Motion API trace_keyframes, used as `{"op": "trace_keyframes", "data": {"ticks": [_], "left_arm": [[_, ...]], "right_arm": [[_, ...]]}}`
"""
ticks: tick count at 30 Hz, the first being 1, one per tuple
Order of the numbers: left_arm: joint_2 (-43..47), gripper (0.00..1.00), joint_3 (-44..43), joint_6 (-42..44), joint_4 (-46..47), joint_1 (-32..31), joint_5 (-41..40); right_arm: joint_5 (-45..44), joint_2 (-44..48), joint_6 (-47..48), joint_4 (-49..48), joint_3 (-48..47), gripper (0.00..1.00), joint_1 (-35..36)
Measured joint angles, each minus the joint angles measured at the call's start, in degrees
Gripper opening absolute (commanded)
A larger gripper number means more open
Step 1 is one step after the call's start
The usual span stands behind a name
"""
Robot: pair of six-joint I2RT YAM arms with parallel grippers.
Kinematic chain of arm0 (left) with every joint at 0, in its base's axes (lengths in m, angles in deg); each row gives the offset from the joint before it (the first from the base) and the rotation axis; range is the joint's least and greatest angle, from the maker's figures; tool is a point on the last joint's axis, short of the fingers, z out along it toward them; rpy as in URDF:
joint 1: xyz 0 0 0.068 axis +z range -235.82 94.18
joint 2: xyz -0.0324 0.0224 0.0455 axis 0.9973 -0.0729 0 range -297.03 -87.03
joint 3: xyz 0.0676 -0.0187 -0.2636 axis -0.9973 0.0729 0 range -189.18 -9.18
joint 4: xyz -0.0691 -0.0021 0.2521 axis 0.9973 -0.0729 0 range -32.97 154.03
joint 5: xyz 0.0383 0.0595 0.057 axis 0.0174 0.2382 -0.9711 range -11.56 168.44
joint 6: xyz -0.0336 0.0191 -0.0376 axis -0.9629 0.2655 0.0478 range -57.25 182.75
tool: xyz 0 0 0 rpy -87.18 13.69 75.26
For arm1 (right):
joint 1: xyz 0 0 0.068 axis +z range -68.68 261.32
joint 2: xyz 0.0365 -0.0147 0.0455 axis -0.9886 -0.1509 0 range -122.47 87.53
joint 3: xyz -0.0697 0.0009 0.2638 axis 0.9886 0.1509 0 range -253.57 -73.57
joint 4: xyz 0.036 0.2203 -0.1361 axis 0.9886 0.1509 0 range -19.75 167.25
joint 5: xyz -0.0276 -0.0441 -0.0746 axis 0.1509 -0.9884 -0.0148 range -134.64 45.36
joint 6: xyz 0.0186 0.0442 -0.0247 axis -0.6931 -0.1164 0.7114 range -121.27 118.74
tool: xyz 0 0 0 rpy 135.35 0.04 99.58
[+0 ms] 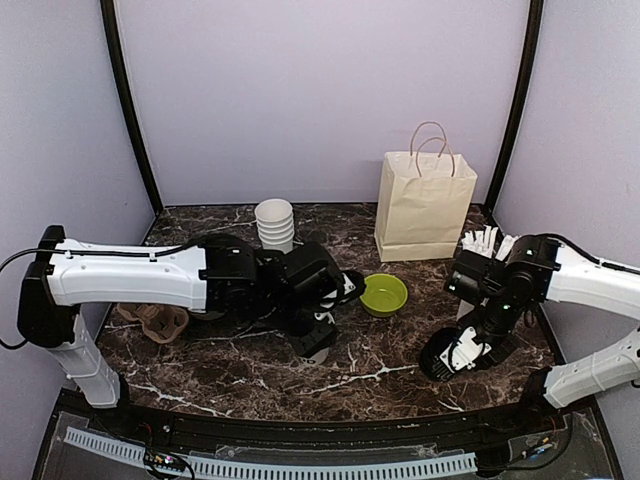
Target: Pack the takeout coffee
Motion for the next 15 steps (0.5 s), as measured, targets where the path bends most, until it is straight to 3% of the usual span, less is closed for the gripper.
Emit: {"op": "trace_keyframes", "data": {"ticks": [5,15], "left_arm": [[0.22,0.62,1.38,-0.31,2.03,0.02,-1.51],[1.44,0.62,4.90,-0.70,4.59,1.22,-2.71]], "right_arm": [[-1.73,-1.33,0.35,-2.60,0.20,0.42,0.33],[-4.50,-3.69,1.07,-5.35,2.60,0.42,1.05]]}}
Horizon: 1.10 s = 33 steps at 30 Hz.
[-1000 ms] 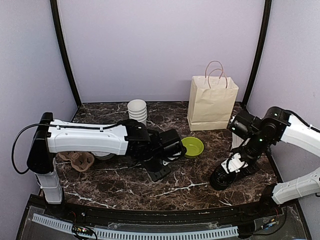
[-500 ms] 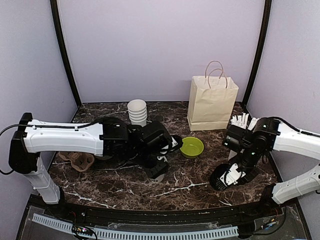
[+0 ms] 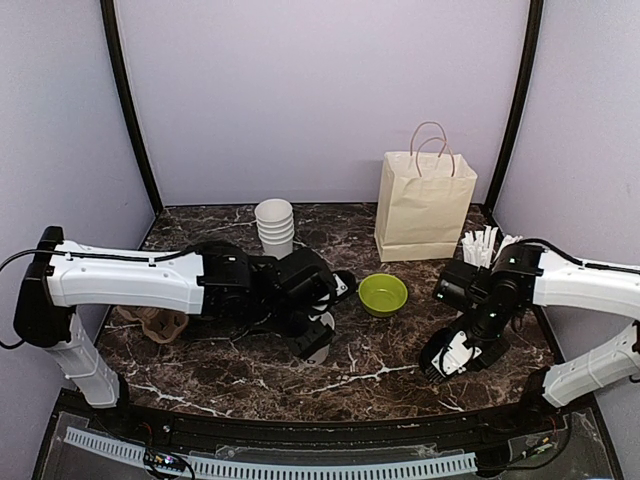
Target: Pack the takeout coffee
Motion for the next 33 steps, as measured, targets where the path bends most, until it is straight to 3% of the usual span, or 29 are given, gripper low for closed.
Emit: {"op": "trace_keyframes", "data": {"ticks": [12,25,33], "left_arm": [[3.56,0.61,3.72,-0.09,2.86,1.88,-0.79],[4.09,0.61,4.70,0.57,5.40,2.95,-1.31],[4.09,0.61,4.70,0.81,5.95,3.26,-1.53]], "right_arm": [[-2.36,-1.73,0.74,-0.90,0.28,0.33,0.79],[-3.82,-2.01,0.85,-1.53,1.07,0.33,1.57],[-4.48,-1.92,0.79,-2.23,2.19,0.23,1.81]]}}
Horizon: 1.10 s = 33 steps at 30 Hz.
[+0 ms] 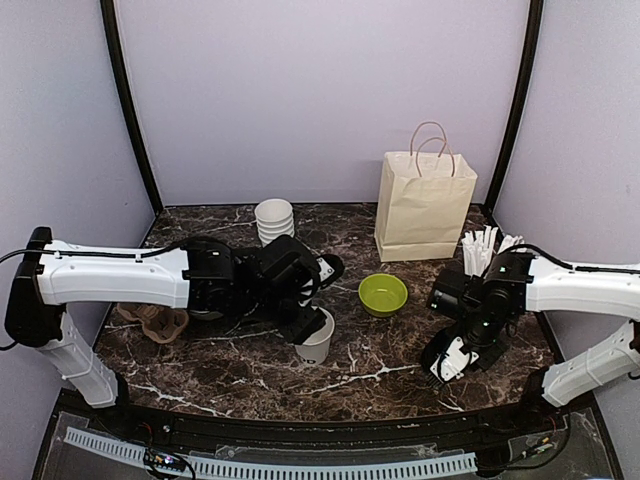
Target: Pack the takeout coffee
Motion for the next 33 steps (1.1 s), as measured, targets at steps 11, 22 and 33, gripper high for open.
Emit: {"op": "trace_keyframes", "data": {"ticks": [11,22,33], "left_arm": [[0.04,0.61,0.00,0.17,0.00,0.00,-0.04],[1.18,0.61,-0.02,0.70,-0.02,0.00,-0.15],[11.56,0.97,5.46,5.18,8.31,0.00,-3.41]], "right_arm": [[0.02,0.04,-0.61,0.33,-0.98,0.11,0.00],[5.44,-1.77,-3.04,5.88,-11.32,0.09,0.02],[22.84,-10.80,-8.39,12.11,-36.76,0.07,-0.96]]}}
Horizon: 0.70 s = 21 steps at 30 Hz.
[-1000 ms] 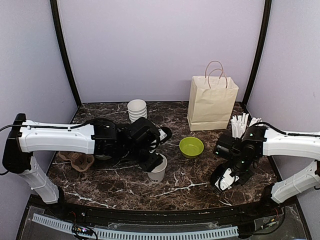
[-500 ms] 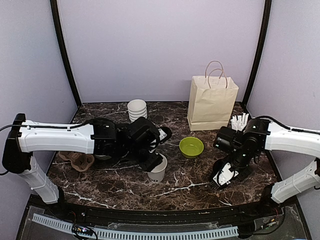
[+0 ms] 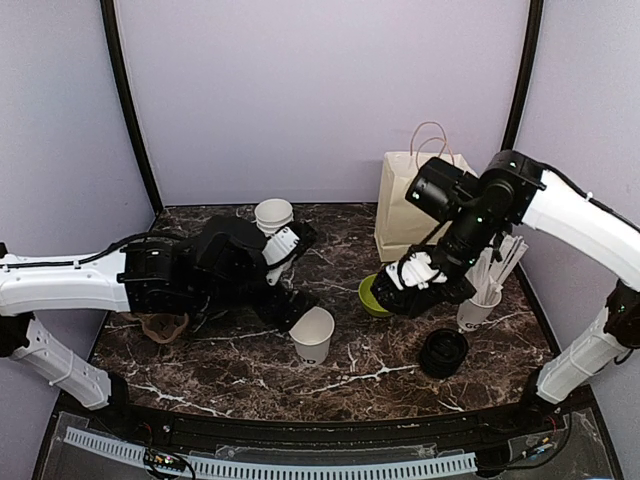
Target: Pack the takeout coffee
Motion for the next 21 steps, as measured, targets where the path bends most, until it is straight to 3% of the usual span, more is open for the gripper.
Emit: {"op": "trace_keyframes", "data": {"ticks": [5,10,17,21], "left_arm": [[13.51,0.96,10.12,6.62,13.57,0.11,-2.49],[24.50,0.93,19.54,14.88,32.06,0.37,0.81],[20.41,0.98,22.38,23.47,46.90,0.35,7.04],[17.64,0.98,23.34,26.62,52.46,0.31,9.16]], "right_arm": [[14.60,-8.66,-2.58,-0.17,-16.70,0.08,-4.81],[29.38,-17.31,-4.83,-0.42,-27.67,0.08,-9.90],[47.25,-21.86,-10.21,-5.38,-32.89,0.09,-12.57],[56.89,-19.23,-18.01,-16.15,-26.40,0.10,-12.94]]}}
